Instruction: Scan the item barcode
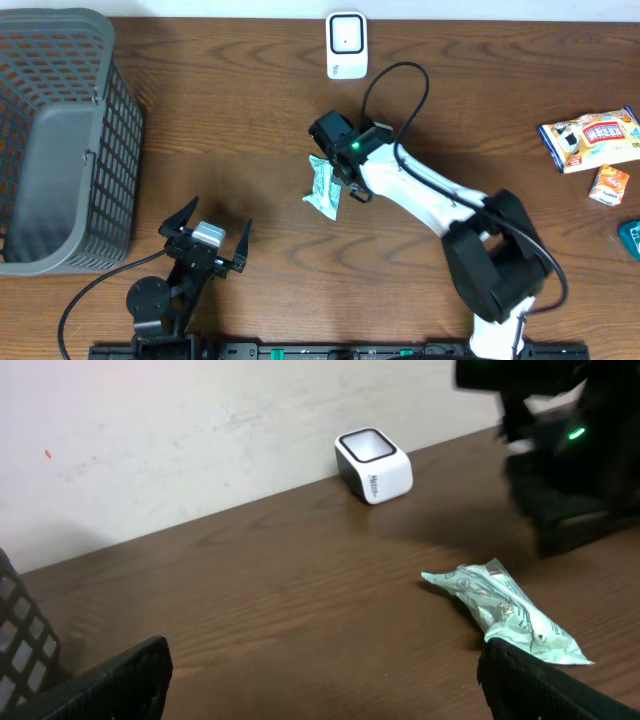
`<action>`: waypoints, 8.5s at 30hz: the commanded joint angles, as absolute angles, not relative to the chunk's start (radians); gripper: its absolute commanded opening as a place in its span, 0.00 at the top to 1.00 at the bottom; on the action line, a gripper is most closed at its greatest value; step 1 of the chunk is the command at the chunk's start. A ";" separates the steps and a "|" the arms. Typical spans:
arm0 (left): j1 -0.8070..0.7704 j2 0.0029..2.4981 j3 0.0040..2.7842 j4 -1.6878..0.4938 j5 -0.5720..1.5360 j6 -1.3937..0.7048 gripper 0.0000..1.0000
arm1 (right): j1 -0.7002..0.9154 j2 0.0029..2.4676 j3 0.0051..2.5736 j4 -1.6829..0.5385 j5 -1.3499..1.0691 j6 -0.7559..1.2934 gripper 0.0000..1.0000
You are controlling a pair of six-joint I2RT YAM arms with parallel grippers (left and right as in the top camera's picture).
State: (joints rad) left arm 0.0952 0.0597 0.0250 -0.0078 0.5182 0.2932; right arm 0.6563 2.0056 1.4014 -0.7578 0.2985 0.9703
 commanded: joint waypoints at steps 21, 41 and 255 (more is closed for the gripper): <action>0.091 0.056 0.004 -0.041 0.531 0.307 0.02 | 0.688 1.886 1.480 -0.717 0.135 0.731 0.99; 0.091 0.056 0.004 -0.041 0.531 0.306 0.02 | 0.767 2.007 1.498 -0.719 0.061 0.682 0.99; 0.091 0.056 0.004 -0.041 0.531 0.307 0.02 | 0.601 0.809 0.790 -0.273 0.033 1.036 0.99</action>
State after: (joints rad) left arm 0.0952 0.0597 0.0250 -0.0074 0.5182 0.2932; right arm 0.6155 0.8528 0.7837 -0.2676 0.0261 1.0603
